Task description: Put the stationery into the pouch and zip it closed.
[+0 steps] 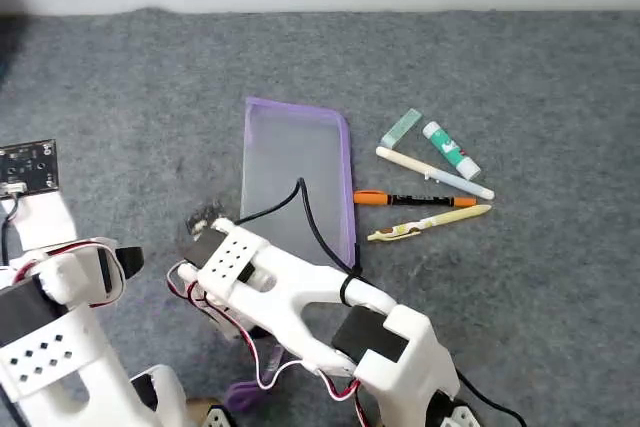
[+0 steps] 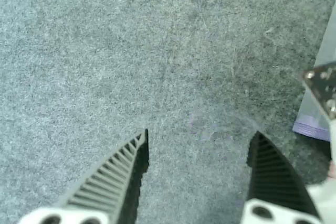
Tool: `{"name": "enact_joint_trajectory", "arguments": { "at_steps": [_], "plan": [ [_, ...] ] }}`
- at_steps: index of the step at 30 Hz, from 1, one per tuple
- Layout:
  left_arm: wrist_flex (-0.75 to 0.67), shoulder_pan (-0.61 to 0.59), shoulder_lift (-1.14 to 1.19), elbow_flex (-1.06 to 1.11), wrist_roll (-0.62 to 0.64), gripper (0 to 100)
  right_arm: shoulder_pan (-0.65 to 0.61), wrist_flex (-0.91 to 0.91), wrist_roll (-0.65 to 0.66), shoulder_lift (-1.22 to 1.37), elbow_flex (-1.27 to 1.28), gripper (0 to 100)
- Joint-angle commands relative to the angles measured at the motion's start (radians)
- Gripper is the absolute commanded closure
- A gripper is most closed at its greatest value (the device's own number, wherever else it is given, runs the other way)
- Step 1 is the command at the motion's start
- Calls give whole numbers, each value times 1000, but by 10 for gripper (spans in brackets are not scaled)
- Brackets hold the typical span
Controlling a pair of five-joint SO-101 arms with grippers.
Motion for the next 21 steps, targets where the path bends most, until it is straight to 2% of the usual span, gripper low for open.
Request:
{"name": "enact_joint_trajectory", "arguments": {
  "at_steps": [1,7,13,17,21],
  "plan": [
    [-8,-2,-9,-31,9,705,4,119,97,-5,-29,990],
    [-9,-2,-15,12,9,705,88,176,253,-7,-78,990],
    [-11,-2,-15,22,8,705,125,254,307,-5,-292,989],
    [-26,-2,-15,25,8,705,99,249,245,4,-376,986],
    [-26,-2,-15,25,8,705,59,257,101,-2,-370,990]
  ]
}}
